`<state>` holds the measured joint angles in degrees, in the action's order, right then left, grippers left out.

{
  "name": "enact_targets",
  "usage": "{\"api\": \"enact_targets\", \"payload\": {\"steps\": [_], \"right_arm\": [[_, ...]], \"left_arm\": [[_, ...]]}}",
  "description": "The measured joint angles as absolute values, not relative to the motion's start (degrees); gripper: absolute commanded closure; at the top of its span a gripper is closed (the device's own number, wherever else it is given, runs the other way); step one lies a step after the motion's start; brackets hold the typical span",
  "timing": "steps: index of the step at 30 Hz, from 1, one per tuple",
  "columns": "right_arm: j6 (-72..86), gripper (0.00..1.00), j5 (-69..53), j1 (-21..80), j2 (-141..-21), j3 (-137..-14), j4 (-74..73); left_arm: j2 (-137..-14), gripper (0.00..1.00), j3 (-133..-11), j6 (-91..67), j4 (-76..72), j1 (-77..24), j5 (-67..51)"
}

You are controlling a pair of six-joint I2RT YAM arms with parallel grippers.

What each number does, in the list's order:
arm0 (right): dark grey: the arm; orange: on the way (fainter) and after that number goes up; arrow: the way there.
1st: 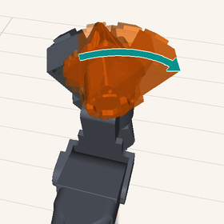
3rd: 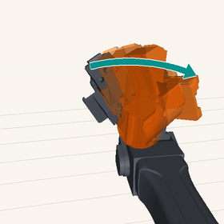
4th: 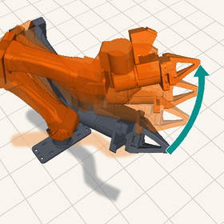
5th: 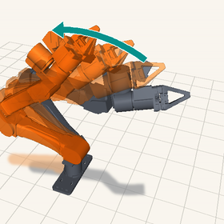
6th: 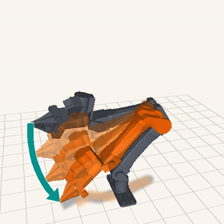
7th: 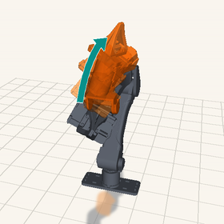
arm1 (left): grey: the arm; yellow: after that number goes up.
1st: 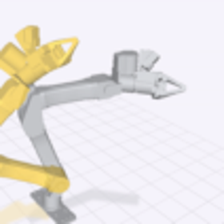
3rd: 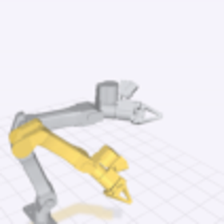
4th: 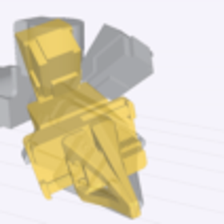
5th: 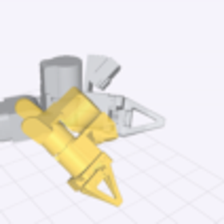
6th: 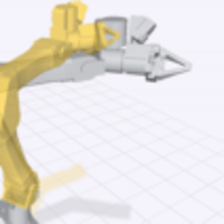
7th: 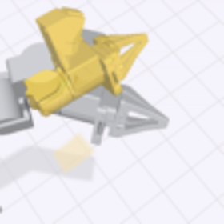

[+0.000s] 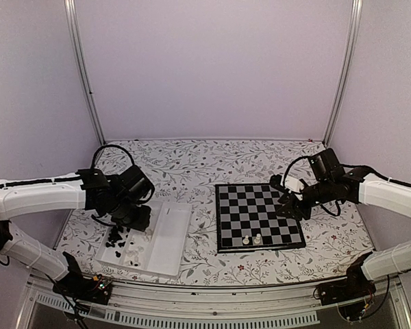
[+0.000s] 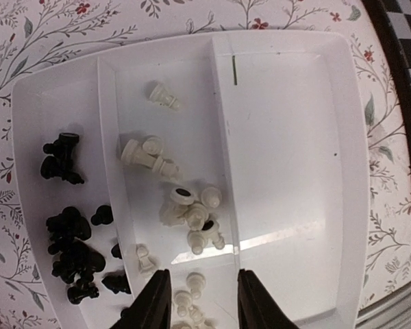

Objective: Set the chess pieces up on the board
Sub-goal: Pick up the chess piece from the storage box.

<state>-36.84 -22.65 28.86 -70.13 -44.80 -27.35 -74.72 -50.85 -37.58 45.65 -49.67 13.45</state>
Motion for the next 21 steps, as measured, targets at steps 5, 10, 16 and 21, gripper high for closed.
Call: {"api": "enact_targets", "payload": {"steps": [5, 10, 16, 21], "right_arm": [[-36.82, 0.54, -23.29, 28.51, -69.43, -44.25, -26.09], [-36.82, 0.54, -23.31, 28.36, -69.43, -44.21, -25.19], [-36.82, 0.55, -23.33, 28.34, -69.43, -44.14, -24.93], [-36.82, 0.55, -23.31, 28.32, -69.43, -44.14, -24.8]], "left_arm": [[-79.48, 0.66, -50.85, -36.4, 45.5, -48.21, 12.78], [-83.74, 0.68, -50.87, -34.85, 44.86, -46.74, 12.1], [-84.36, 0.68, -50.61, -33.52, 42.19, -44.6, 10.44], [-85.25, 0.7, -50.33, -32.12, 40.16, -42.85, 9.1]]}}
